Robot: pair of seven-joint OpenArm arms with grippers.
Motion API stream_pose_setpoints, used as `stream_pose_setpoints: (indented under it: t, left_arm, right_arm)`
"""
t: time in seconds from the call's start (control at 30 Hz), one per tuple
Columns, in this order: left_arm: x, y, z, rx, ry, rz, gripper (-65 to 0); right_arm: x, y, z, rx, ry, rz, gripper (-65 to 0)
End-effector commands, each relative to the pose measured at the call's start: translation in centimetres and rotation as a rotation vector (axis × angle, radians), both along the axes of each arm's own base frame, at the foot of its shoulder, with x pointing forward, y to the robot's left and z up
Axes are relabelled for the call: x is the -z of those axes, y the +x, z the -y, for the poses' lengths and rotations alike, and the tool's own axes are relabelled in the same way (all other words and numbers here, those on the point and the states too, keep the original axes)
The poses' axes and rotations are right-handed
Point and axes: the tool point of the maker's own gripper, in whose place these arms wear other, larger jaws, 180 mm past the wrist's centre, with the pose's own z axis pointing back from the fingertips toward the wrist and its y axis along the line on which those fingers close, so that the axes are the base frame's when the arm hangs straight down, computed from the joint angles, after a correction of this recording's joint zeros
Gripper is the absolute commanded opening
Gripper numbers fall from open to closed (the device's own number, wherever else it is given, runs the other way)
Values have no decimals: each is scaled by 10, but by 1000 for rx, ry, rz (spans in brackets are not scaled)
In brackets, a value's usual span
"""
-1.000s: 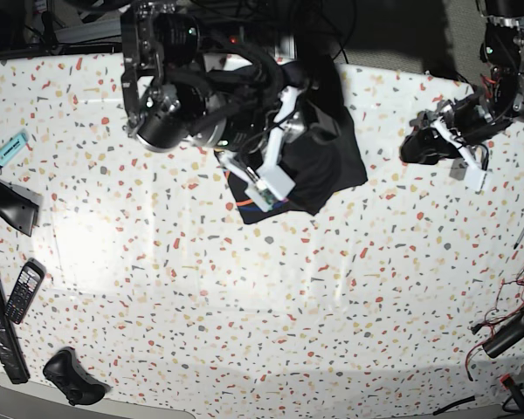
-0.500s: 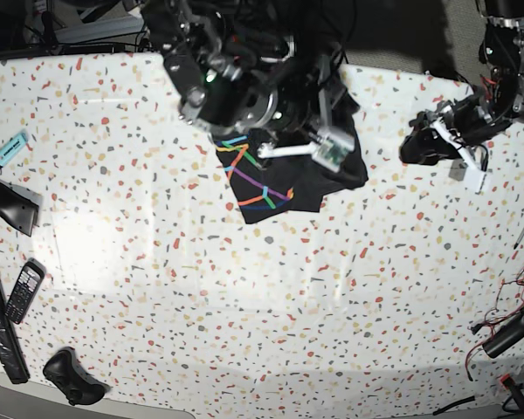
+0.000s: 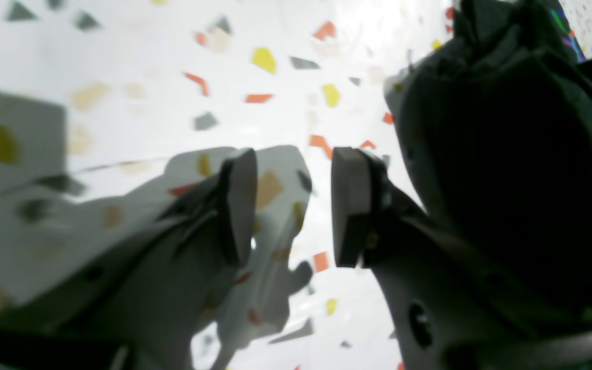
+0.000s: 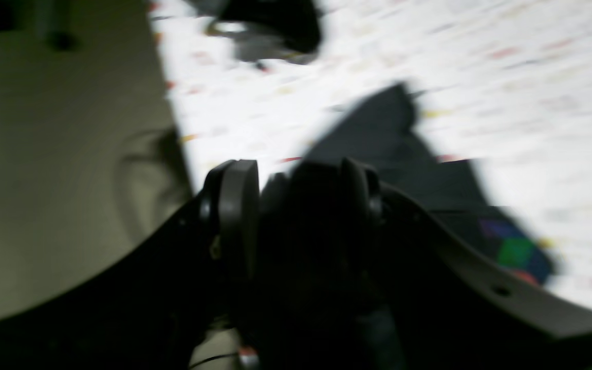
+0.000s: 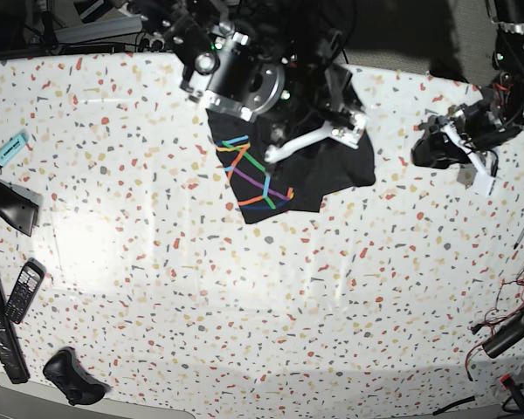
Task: Fold the T-shirt properly
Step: 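Lower the shirt and open the right gripper, leaving the print facing up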
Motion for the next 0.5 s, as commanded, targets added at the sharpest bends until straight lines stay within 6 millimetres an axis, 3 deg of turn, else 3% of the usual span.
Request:
stream_pose_setpoints:
  t: [0.0,0.23,0.47]
  left_arm:
    - [-15,12,-8,-4,8,54,-418]
    - [-18,12,-15,-3,17,56,-418]
    - [-44,8,13,81,-78,65,-418]
  right_arm:
    - [-11,3,1,-20,13,56,-398]
    - [-3,12,19,5,-61,99,-398]
    - [-20,68,66,310,28,98,-398]
